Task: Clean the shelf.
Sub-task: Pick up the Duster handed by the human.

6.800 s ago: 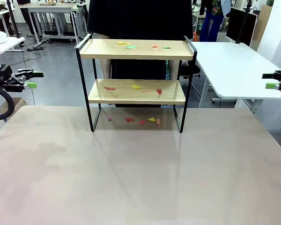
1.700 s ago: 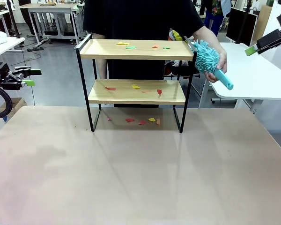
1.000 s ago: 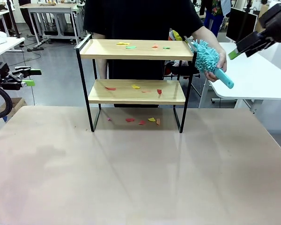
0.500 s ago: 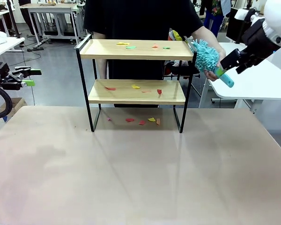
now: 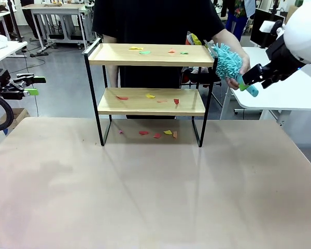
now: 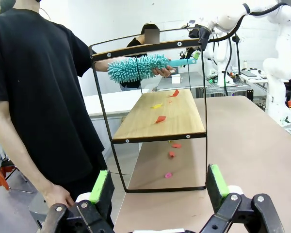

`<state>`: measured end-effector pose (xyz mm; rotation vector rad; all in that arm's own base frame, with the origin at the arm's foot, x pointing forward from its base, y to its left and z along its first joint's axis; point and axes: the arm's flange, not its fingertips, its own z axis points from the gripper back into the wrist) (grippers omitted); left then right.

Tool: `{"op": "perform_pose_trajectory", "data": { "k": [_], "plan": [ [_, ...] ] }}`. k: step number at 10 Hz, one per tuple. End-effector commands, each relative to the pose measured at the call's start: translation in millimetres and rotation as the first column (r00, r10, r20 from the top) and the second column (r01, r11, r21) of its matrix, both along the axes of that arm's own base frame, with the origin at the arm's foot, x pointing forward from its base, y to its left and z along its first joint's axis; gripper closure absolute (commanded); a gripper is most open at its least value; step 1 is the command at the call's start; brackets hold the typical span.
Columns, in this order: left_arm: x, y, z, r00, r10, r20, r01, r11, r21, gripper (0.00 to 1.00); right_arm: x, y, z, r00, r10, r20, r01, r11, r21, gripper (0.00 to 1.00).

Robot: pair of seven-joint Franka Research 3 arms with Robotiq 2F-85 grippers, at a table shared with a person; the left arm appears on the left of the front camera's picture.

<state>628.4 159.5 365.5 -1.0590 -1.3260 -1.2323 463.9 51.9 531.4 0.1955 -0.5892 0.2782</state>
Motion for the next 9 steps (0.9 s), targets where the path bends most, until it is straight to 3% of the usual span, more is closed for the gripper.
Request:
{"op": "perform_pose_trajectory", "data": {
  "k": [1,4,5,6,7,8,9],
  "plan": [
    [-0.6,0.2,1.9,1.000,0.000,0.006,0.000,1.000,-0.001,0.00,6.4,6.4,-7.5,0.998,-0.063,0.025,0.063,0.998,-0.021,0.00],
    [-0.6,0.2,1.9,1.000,0.000,0.006,0.000,1.000,-0.001,0.00,11.7,6.0,-8.7,0.995,-0.098,0.026,0.098,0.995,-0.022,0.00],
    [-0.6,0.2,1.9,1.000,0.000,0.006,0.000,1.000,-0.001,0.00,12.0,6.0,-9.0,0.993,-0.113,0.024,0.113,0.993,-0.027,0.59],
    [-0.6,0.2,1.9,1.000,0.000,0.006,0.000,1.000,-0.001,0.00,12.3,6.0,-8.7,0.992,-0.123,0.030,0.124,0.992,-0.027,0.59],
    [-0.6,0.2,1.9,1.000,0.000,0.006,0.000,1.000,-0.001,0.00,12.4,6.9,-7.5,0.992,-0.125,0.025,0.126,0.992,-0.024,1.00],
    [-0.6,0.2,1.9,1.000,0.000,0.006,0.000,1.000,-0.001,0.00,12.2,6.7,-5.7,0.991,-0.130,0.017,0.131,0.991,-0.016,0.65],
    [-0.6,0.2,1.9,1.000,0.000,0.006,0.000,1.000,-0.001,0.00,11.9,6.9,-5.2,0.991,-0.136,0.011,0.137,0.991,-0.015,1.00]
  ]
}}
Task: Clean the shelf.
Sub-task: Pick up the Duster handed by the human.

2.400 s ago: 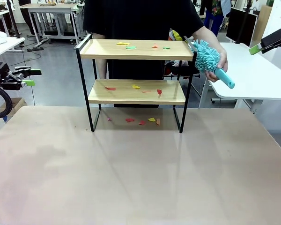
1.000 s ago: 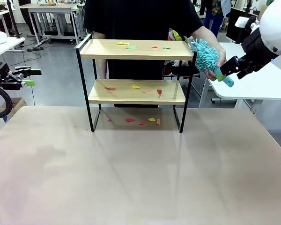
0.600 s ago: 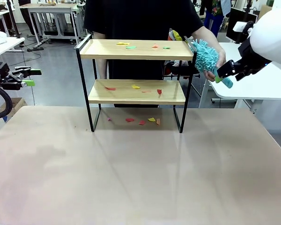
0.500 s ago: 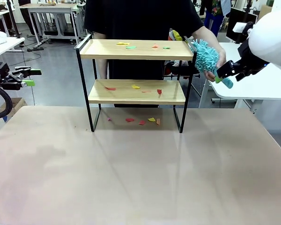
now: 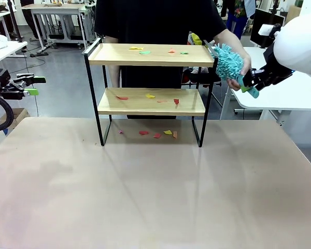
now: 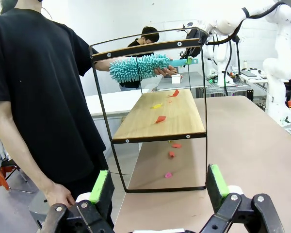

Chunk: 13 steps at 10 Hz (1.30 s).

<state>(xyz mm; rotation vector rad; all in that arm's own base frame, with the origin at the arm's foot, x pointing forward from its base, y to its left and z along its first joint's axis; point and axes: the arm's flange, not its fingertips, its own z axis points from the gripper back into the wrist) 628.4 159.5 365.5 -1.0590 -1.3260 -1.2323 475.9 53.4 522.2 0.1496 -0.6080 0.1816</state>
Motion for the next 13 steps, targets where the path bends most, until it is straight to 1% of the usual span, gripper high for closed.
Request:
{"op": "perform_pose_trajectory", "data": {
  "k": [1,8,9,10,11,12,13],
  "plan": [
    [-0.6,0.2,1.9,1.000,0.000,0.006,0.000,1.000,-0.001,0.00,-0.1,5.5,4.2,0.999,-0.038,-0.013,0.039,0.999,0.001,1.00],
    [-0.6,0.2,1.9,1.000,0.000,0.006,0.000,1.000,-0.001,0.00,-0.5,8.2,6.2,0.994,-0.086,-0.067,0.085,0.996,-0.017,1.00],
    [-0.6,0.2,1.9,1.000,0.000,0.006,0.000,1.000,-0.001,0.00,-0.3,7.6,6.1,0.991,-0.107,-0.080,0.106,0.994,-0.010,1.00],
    [-0.6,0.2,1.9,1.000,0.000,0.006,0.000,1.000,-0.001,0.00,-1.3,6.2,7.7,0.984,-0.173,-0.034,0.172,0.985,-0.024,1.00],
    [-0.6,0.2,1.9,1.000,0.000,0.006,0.000,1.000,-0.001,0.00,-1.7,9.4,5.0,0.987,-0.156,-0.028,0.153,0.984,-0.095,1.00],
    [-0.6,0.2,1.9,1.000,0.000,0.006,0.000,1.000,-0.001,0.00,-1.6,1.5,-2.2,0.994,-0.088,-0.060,0.088,0.996,0.000,1.00],
    [-0.6,0.2,1.9,1.000,0.000,0.006,0.000,1.000,-0.001,0.00,-1.6,1.5,-2.2,0.994,-0.088,-0.060,0.088,0.996,0.000,1.00]
  ]
}}
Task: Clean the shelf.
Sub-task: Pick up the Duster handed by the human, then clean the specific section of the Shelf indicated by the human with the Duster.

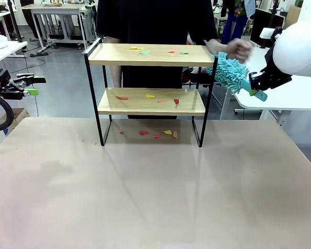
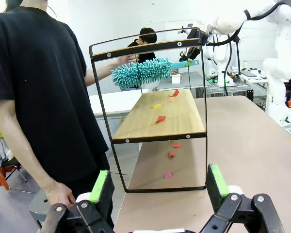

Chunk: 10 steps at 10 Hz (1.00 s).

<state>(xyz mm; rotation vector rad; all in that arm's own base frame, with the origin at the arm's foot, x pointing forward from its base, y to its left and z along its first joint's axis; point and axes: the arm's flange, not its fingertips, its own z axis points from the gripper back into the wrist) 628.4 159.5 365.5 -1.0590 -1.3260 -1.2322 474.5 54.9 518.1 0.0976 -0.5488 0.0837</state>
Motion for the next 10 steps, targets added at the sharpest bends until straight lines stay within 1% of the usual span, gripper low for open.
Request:
{"op": "perform_pose_trajectory", "data": {
  "k": [1,8,9,10],
  "plan": [
    [-1,0,2,1.000,0.000,0.006,0.000,1.000,-0.001,0.00,0,0,2,1.000,0.015,0.005,-0.015,0.999,0.029,1.00],
    [-1,0,2,1.000,0.000,0.006,0.000,1.000,-0.001,0.00,0,0,2,1.000,0.015,0.005,-0.015,0.999,0.029,1.00],
    [-1,0,2,1.000,0.000,0.006,0.000,1.000,-0.001,0.00,-1,2,-1,1.000,0.004,-0.003,-0.004,1.000,0.003,0.87],
    [-1,0,2,1.000,0.000,0.006,0.000,1.000,-0.001,0.00,-1,-8,19,1.000,0.010,0.017,-0.009,0.999,-0.041,0.87]
  ]
}}
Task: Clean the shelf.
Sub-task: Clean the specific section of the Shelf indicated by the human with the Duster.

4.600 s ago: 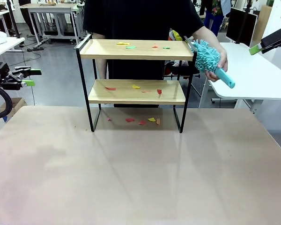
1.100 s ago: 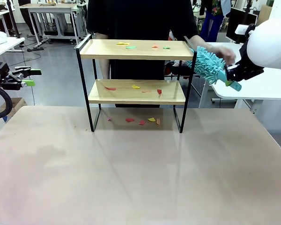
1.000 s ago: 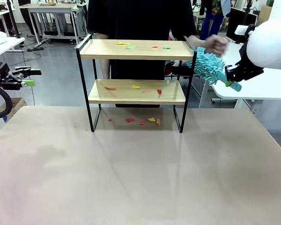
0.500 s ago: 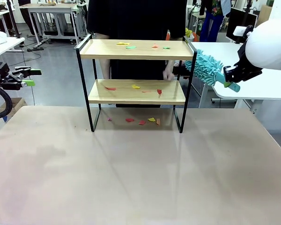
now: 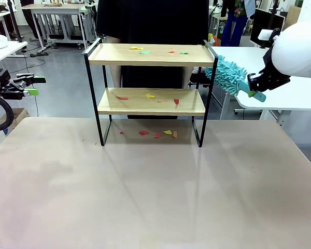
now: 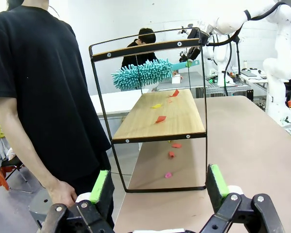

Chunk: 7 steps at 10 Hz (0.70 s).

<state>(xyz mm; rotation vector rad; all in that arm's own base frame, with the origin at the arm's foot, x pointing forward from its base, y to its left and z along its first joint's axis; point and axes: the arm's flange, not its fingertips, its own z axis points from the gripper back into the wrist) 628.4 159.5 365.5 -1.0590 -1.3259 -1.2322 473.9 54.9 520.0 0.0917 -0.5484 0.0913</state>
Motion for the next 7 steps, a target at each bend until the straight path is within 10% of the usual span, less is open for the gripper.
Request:
{"op": "perform_pose_trajectory", "data": {
  "k": [1,7],
  "plan": [
    [-1,0,2,1.000,0.000,0.006,0.000,1.000,-0.001,0.00,-4,-14,34,0.999,0.035,-0.004,-0.035,0.997,-0.073,0.87],
    [-1,0,2,1.000,0.000,0.006,0.000,1.000,-0.001,0.00,-59,-60,94,0.904,0.307,-0.299,-0.384,0.889,-0.249,0.87]
  ]
}}
